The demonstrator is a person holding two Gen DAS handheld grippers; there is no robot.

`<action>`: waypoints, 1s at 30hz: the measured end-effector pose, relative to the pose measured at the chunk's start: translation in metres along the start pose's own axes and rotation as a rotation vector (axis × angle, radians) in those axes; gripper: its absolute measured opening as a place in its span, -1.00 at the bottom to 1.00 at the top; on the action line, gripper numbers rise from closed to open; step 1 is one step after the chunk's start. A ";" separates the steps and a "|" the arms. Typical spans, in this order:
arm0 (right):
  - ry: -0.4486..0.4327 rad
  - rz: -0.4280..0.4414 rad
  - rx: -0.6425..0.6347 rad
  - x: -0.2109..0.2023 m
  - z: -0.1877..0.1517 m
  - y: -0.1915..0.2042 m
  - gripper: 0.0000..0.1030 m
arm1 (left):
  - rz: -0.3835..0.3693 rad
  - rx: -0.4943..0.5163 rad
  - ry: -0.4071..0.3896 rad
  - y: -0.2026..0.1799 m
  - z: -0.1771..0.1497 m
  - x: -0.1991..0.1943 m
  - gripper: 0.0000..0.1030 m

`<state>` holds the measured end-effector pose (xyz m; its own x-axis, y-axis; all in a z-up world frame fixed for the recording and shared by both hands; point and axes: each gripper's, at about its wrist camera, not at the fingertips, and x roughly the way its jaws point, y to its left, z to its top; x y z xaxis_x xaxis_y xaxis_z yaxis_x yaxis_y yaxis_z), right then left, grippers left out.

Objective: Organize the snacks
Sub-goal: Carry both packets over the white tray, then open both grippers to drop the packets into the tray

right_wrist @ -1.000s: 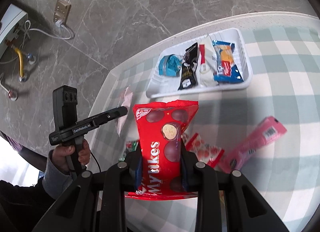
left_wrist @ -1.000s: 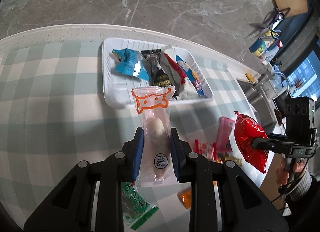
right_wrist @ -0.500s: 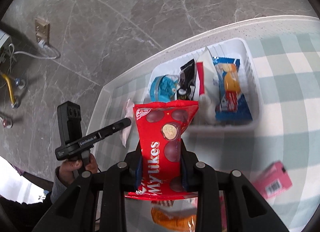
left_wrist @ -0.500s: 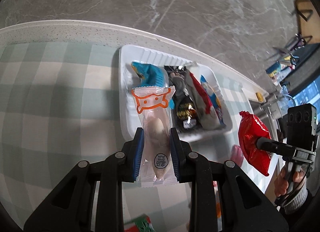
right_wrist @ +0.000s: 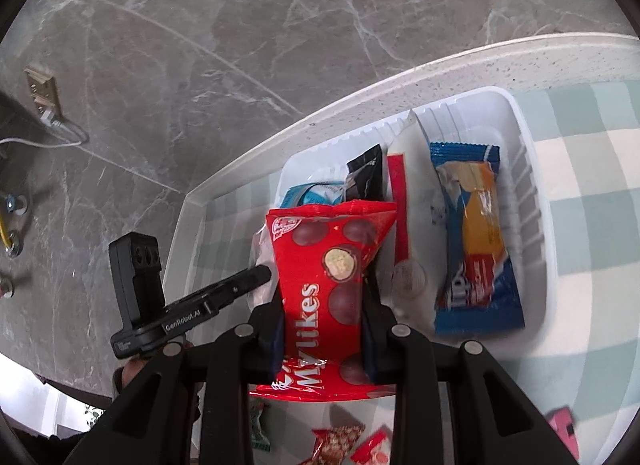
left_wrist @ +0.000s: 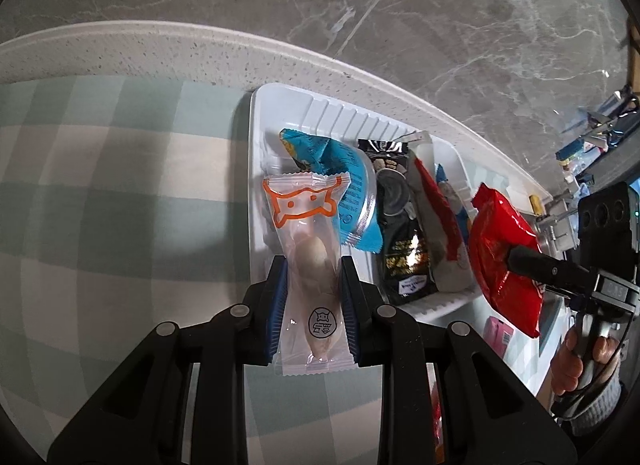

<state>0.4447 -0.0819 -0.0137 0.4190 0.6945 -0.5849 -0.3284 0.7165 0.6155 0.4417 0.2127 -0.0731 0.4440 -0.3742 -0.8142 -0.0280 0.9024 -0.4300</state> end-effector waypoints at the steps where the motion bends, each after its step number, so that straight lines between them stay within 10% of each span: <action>1: 0.002 0.001 0.006 0.003 0.002 -0.002 -0.37 | 0.001 -0.001 0.002 0.000 0.002 0.004 -0.55; 18: 0.001 -0.091 0.010 0.032 0.026 -0.012 -0.27 | 0.053 0.078 -0.001 -0.020 0.019 0.037 -0.53; 22: -0.008 -0.147 -0.056 0.031 0.025 -0.003 -0.23 | 0.066 0.121 0.000 -0.029 0.015 0.037 -0.39; 25: -0.021 -0.169 -0.095 0.025 0.023 0.003 -0.19 | 0.064 0.158 -0.021 -0.037 0.012 0.032 0.07; 30: -0.053 -0.188 -0.139 0.012 0.020 0.012 -0.05 | 0.088 0.196 -0.040 -0.040 0.008 0.014 0.08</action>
<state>0.4624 -0.0659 -0.0025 0.5268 0.5461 -0.6514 -0.3518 0.8377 0.4178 0.4561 0.1724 -0.0645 0.4830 -0.2868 -0.8273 0.1043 0.9569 -0.2709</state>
